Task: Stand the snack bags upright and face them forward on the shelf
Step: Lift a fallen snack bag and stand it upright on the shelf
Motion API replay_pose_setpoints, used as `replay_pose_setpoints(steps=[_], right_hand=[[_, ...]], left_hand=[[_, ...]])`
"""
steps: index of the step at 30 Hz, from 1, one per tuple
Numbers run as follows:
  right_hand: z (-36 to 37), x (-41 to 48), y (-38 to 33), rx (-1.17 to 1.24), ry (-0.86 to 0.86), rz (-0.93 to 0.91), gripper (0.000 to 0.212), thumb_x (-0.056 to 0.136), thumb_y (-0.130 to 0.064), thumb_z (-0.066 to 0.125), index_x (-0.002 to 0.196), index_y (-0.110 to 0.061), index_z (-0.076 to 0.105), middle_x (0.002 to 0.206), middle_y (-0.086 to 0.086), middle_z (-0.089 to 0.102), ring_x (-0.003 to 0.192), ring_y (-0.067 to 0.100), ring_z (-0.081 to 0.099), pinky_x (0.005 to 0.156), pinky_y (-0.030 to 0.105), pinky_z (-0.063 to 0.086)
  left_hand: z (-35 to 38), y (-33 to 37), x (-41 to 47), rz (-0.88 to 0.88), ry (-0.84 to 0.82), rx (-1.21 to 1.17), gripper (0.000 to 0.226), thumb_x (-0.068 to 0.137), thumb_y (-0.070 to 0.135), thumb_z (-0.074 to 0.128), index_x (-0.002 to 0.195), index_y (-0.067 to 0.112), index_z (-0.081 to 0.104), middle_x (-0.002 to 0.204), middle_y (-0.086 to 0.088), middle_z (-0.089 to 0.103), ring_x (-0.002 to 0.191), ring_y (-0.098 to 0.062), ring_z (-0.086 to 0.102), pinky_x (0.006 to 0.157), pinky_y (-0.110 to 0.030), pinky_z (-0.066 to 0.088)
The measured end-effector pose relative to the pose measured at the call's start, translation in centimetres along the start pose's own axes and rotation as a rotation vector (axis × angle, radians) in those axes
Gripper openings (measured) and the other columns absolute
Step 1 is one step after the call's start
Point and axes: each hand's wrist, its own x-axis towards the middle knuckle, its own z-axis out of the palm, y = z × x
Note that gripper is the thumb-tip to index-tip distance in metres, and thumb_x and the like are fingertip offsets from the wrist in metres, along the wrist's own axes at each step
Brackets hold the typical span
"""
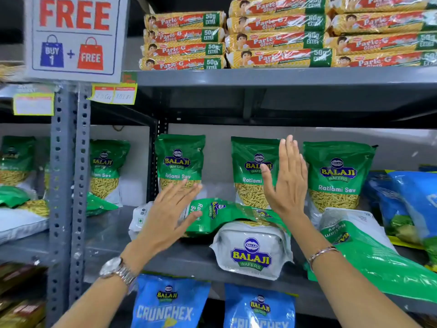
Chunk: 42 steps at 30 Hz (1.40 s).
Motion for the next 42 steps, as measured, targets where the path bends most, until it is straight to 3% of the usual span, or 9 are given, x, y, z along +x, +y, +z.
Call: replay_pose_setpoints(steps=[7,13,18,24,29,32,34,37,42], right_hand=[[0.1,-0.6,0.2,0.19,-0.247,-0.023,0.083,0.084,-0.065,0.033,0.149,-0.018,0.012,0.156,-0.007,0.007,0.144,0.005,0.007,0.116,0.028,0.008],[-0.6,0.3,-0.5,0.48,-0.598,0.159,0.093,0.067,-0.078,0.043,0.147,-0.037,0.017,0.155,-0.01,0.024,0.138,0.006,0.023,0.112,0.038,0.02],[-0.3,3.0,-1.6,0.705,-0.78,0.3,0.111,0.053,-0.068,0.071,0.146,-0.032,0.022,0.153,-0.002,0.031,0.139,0.015,0.027,0.106,0.035,0.023],[3.2,4.8,-4.0,0.724,-0.888,0.423,0.108,0.06,-0.025,0.084,0.143,-0.011,0.018,0.145,0.014,0.039,0.128,0.026,0.045,0.103,0.033,0.039],[6.6,4.8,-6.5,0.915,-0.667,0.569,0.08,0.071,-0.012,0.078,0.134,-0.002,0.029,0.092,-0.008,0.053,0.078,0.004,0.056,0.054,0.011,0.05],[8.4,4.9,-7.3,0.939,-0.535,0.621,0.061,0.069,-0.017,0.079,0.118,-0.005,0.045,0.101,0.01,0.064,0.093,0.025,0.062,0.073,0.034,0.055],[8.9,5.2,-8.0,0.943,-0.468,0.632,0.05,0.066,-0.014,0.081,0.105,-0.008,0.051,0.11,0.021,0.066,0.103,0.037,0.062,0.088,0.05,0.051],[9.8,6.1,-9.4,0.92,-0.338,0.625,0.052,0.06,-0.01,0.084,0.103,-0.011,0.055,0.109,0.014,0.068,0.1,0.029,0.064,0.091,0.043,0.051],[11.3,6.7,-11.5,0.856,-0.297,0.587,0.044,0.065,-0.017,0.082,0.096,-0.015,0.051,0.082,-0.001,0.06,0.084,0.02,0.058,0.08,0.034,0.051]], left_hand=[[0.4,-3.7,-3.1,-0.055,-0.374,0.291,0.089,0.079,0.076,0.009,0.139,0.019,0.04,0.142,-0.008,0.048,0.131,-0.031,0.044,0.107,-0.054,0.033],[0.6,-5.4,-2.8,-0.153,-0.221,0.005,0.064,0.08,0.057,0.046,0.135,0.025,0.044,0.144,0.001,0.046,0.136,-0.017,0.037,0.114,-0.037,0.016],[-1.1,-6.8,-2.0,-0.358,-0.019,-0.425,0.056,0.073,0.057,0.055,0.121,0.027,0.057,0.119,0.003,0.065,0.11,-0.016,0.059,0.097,-0.035,0.045],[-1.6,-9.4,-1.3,-0.576,0.041,-0.704,0.052,0.062,0.076,0.053,0.095,0.036,0.059,0.085,0.021,0.072,0.084,0.0,0.063,0.076,-0.014,0.049],[0.1,-11.8,-0.7,-0.7,-0.018,-0.785,0.06,0.089,0.041,0.038,0.108,-0.016,0.046,0.112,-0.046,0.046,0.111,-0.054,0.046,0.101,-0.061,0.032],[0.6,-12.8,-0.2,-0.868,-0.081,-0.744,0.088,0.078,0.065,0.03,0.138,0.001,0.032,0.098,-0.024,0.064,0.089,-0.019,0.069,0.077,-0.024,0.054],[1.1,-13.1,0.5,-0.96,-0.013,-0.744,0.108,0.064,0.074,0.028,0.135,-0.007,0.034,0.117,-0.035,0.057,0.108,-0.038,0.061,0.091,-0.041,0.05],[2.5,-13.5,0.9,-1.126,-0.037,-0.83,0.122,0.053,0.084,0.023,0.141,-0.001,0.026,0.152,-0.026,0.022,0.139,-0.041,0.024,0.113,-0.053,0.019],[3.8,-13.4,-0.8,-1.063,-0.113,-1.12,0.082,0.064,0.076,0.031,0.123,0.023,0.054,0.134,-0.004,0.055,0.131,-0.02,0.042,0.114,-0.037,0.024]])
